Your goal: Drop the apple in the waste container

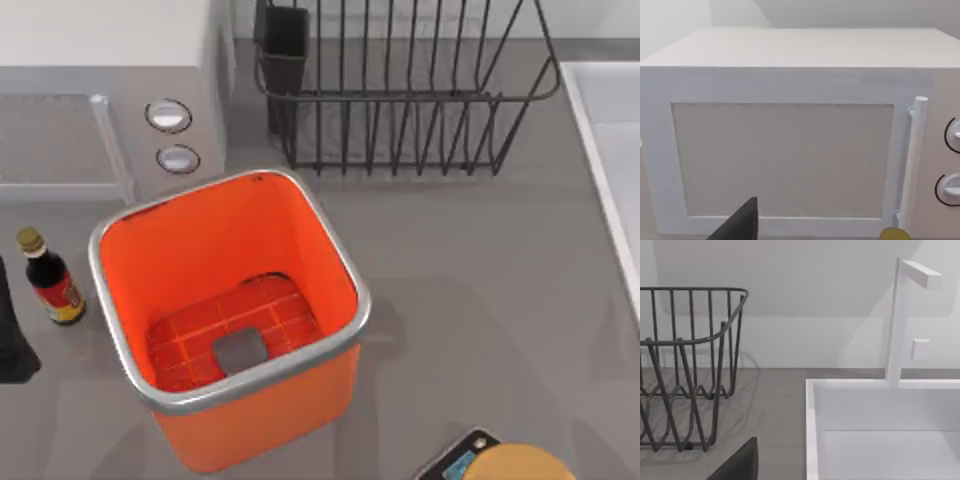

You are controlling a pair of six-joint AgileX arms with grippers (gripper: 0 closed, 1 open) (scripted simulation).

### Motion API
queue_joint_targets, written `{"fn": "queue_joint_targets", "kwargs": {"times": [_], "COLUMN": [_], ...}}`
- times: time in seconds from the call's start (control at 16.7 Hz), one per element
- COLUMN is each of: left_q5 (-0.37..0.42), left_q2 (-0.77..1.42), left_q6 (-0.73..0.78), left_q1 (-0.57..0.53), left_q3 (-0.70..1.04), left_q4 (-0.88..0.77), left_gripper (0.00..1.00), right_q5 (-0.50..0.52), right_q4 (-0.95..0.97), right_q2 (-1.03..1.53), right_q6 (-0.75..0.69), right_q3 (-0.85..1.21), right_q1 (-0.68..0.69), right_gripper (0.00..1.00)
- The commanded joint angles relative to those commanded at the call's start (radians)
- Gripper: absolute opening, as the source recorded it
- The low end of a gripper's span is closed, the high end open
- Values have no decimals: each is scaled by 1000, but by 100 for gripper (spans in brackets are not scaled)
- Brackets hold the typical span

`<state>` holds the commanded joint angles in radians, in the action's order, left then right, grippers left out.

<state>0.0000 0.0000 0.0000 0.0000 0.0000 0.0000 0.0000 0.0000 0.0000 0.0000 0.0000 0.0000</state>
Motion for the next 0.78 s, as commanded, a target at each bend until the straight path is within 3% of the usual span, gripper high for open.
{"fn": "queue_joint_targets", "kwargs": {"times": [0.24, 0.42, 0.78], "left_q5": [1, 1, 1], "left_q2": [32, 158, 694], "left_q6": [9, 40, 154], "left_q1": [6, 34, 136], "left_q3": [31, 154, 569], "left_q4": [-21, -99, -383], "left_gripper": [100, 100, 100], "right_q5": [0, 0, 0], "right_q4": [0, 0, 0], "right_q2": [0, 0, 0], "right_q6": [0, 0, 0], "right_q3": [0, 0, 0], "right_q1": [0, 0, 0], "right_gripper": [100, 100, 100]}}
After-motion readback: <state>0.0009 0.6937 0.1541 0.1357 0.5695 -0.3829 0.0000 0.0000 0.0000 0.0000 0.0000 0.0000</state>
